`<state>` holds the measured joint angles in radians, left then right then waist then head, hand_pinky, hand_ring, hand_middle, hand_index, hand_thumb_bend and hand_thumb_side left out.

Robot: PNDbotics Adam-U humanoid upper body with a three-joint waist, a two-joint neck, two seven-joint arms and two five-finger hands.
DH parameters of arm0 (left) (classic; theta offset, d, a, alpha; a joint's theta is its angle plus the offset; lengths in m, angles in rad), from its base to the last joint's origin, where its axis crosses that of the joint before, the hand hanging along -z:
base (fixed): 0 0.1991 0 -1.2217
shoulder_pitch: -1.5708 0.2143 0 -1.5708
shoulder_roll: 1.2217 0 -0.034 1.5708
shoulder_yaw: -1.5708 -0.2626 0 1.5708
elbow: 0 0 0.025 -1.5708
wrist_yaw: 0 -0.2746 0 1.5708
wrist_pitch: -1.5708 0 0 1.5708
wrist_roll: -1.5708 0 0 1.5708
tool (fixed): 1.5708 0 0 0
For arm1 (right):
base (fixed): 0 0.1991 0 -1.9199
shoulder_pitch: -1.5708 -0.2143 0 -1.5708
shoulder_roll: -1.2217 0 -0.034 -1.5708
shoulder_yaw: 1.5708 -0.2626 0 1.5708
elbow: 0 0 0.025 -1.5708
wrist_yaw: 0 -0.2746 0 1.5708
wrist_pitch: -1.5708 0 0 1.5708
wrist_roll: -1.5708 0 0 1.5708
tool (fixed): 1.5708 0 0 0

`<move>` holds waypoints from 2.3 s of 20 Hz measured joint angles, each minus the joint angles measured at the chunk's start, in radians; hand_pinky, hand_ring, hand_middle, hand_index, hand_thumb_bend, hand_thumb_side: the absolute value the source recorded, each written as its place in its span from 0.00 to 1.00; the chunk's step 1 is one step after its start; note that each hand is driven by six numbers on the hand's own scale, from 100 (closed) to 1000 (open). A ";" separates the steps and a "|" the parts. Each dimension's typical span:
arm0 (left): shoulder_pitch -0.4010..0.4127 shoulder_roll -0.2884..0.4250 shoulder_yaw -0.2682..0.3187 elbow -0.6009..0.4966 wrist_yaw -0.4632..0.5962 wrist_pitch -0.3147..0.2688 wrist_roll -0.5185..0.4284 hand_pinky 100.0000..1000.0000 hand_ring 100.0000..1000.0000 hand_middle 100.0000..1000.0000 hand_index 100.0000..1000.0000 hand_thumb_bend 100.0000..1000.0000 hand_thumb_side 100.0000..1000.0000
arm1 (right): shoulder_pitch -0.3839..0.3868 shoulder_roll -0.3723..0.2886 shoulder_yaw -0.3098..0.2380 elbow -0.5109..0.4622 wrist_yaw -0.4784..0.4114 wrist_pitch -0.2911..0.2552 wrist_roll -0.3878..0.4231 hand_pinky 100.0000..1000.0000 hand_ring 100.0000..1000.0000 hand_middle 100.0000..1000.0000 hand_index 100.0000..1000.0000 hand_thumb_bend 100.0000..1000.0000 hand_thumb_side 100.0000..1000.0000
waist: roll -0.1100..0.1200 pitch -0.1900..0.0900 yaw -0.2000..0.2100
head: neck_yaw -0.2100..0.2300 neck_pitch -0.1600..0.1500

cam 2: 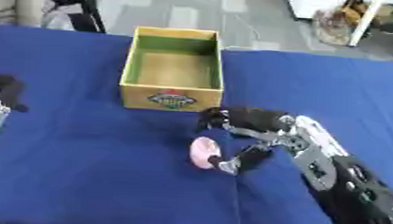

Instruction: Pick up objects on the table and place them in the box.

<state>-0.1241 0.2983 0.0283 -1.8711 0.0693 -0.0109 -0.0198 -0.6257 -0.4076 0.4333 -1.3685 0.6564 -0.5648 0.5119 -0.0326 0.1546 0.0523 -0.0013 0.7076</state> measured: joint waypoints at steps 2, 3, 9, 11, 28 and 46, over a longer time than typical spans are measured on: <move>0.000 0.000 0.000 0.000 0.000 0.000 -0.001 0.52 0.76 0.51 0.69 0.31 0.34 | 0.000 0.006 0.003 0.010 0.003 -0.004 0.005 0.74 1.00 0.85 0.91 0.06 0.37 | -0.001 0.000 0.002 | -0.002 0.004; 0.000 0.000 0.000 0.000 0.000 0.000 -0.002 0.52 0.76 0.51 0.69 0.31 0.34 | 0.000 0.010 0.005 0.016 0.006 -0.007 0.008 0.74 1.00 0.85 0.91 0.06 0.37 | -0.002 0.001 0.003 | -0.002 0.005; -0.002 0.000 -0.004 0.000 0.000 0.001 -0.004 0.52 0.77 0.51 0.69 0.31 0.34 | 0.000 0.029 0.006 0.058 0.041 -0.017 0.014 0.75 1.00 0.86 0.92 0.08 0.38 | -0.004 0.006 0.005 | -0.002 0.011; -0.002 0.000 -0.005 0.000 0.000 0.001 -0.005 0.52 0.77 0.51 0.69 0.31 0.34 | 0.001 0.035 0.006 0.071 0.056 -0.020 0.011 0.74 1.00 0.86 0.91 0.09 0.40 | -0.003 0.006 0.006 | -0.002 0.011; -0.003 -0.001 -0.005 0.000 0.000 0.001 -0.007 0.52 0.77 0.52 0.69 0.31 0.34 | 0.001 0.051 -0.001 0.110 0.197 -0.017 -0.153 0.17 0.59 0.41 0.56 0.00 0.31 | -0.001 0.007 0.009 | -0.002 0.012; -0.008 -0.001 -0.006 -0.003 0.003 0.001 -0.007 0.52 0.77 0.52 0.69 0.31 0.34 | -0.026 -0.096 -0.041 -0.101 0.029 0.074 -0.261 0.01 0.48 0.20 0.33 0.00 0.16 | -0.012 -0.001 0.026 | 0.006 0.012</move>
<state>-0.1320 0.2975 0.0224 -1.8746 0.0721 -0.0095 -0.0269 -0.6519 -0.5034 0.3920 -1.4694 0.6856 -0.4903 0.2506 -0.0448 0.1536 0.0787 0.0049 0.7198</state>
